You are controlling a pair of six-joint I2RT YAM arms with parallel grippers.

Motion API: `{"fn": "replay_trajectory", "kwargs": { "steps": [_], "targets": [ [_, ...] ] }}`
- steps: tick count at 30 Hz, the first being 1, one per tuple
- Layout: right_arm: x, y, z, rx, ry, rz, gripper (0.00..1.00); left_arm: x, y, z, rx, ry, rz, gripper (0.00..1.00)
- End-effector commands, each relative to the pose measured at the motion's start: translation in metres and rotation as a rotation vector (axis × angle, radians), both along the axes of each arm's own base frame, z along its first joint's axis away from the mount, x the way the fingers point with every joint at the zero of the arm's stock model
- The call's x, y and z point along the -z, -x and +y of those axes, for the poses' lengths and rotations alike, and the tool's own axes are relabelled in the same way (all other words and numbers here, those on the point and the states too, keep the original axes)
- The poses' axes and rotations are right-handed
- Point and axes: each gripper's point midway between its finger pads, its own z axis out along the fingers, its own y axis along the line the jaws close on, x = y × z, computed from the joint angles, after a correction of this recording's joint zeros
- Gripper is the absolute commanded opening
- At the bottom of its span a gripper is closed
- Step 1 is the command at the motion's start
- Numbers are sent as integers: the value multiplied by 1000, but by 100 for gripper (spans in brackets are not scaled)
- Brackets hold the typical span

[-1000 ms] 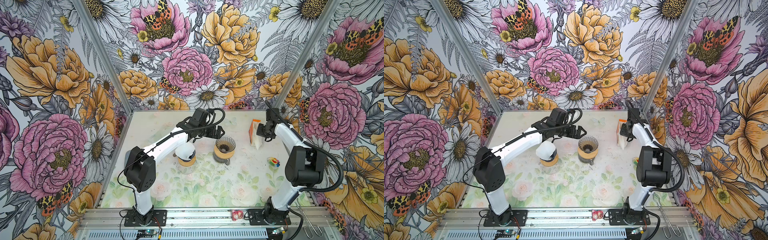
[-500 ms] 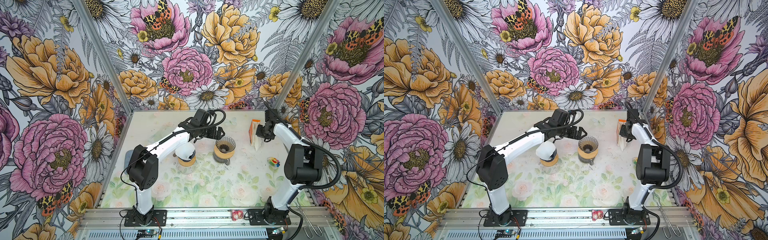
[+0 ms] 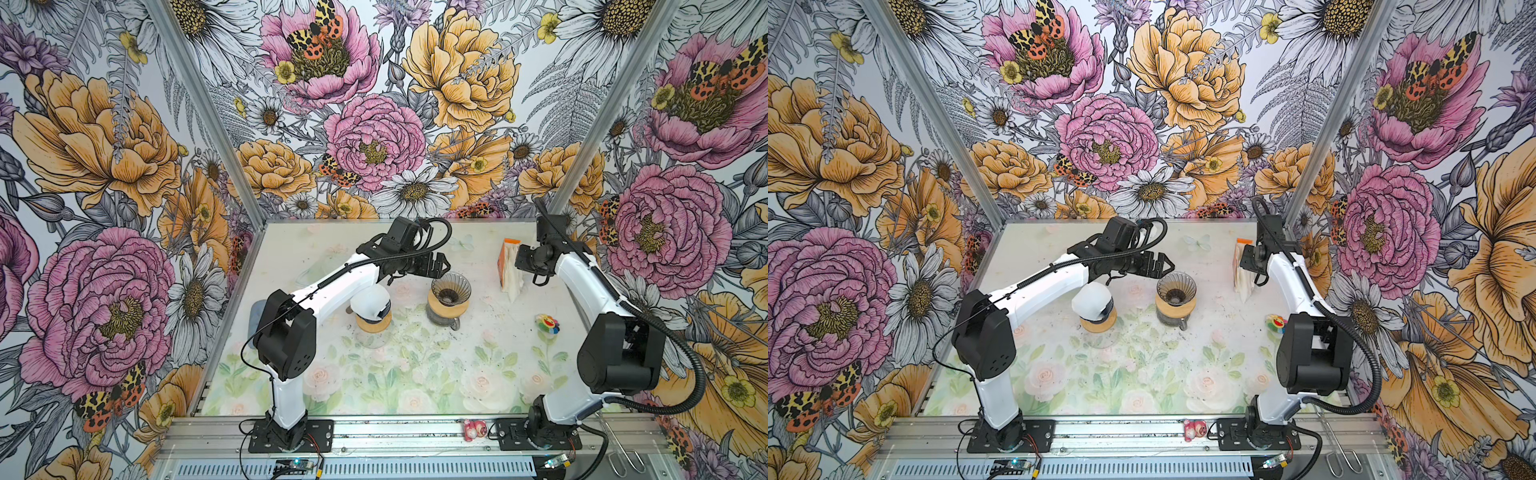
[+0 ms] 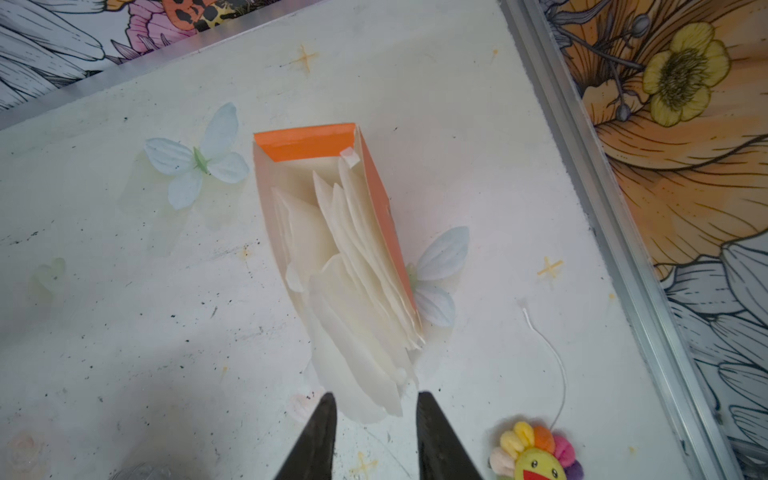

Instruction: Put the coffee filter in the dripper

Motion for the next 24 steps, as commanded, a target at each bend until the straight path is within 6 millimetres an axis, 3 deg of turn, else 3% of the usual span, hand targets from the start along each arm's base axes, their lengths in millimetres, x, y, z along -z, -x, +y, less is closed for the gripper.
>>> {"fn": "replay_trajectory", "kwargs": {
  "steps": [1,10,24],
  "targets": [
    [-4,8,18,-53,-10,-13,35,-12,3,-8,39,23,-27,99],
    [28,14,22,-22,1,70,35,-13,6,-7,43,22,-32,99],
    [53,-6,24,-28,6,125,30,-12,6,-4,36,17,-31,99]
  ]
}}
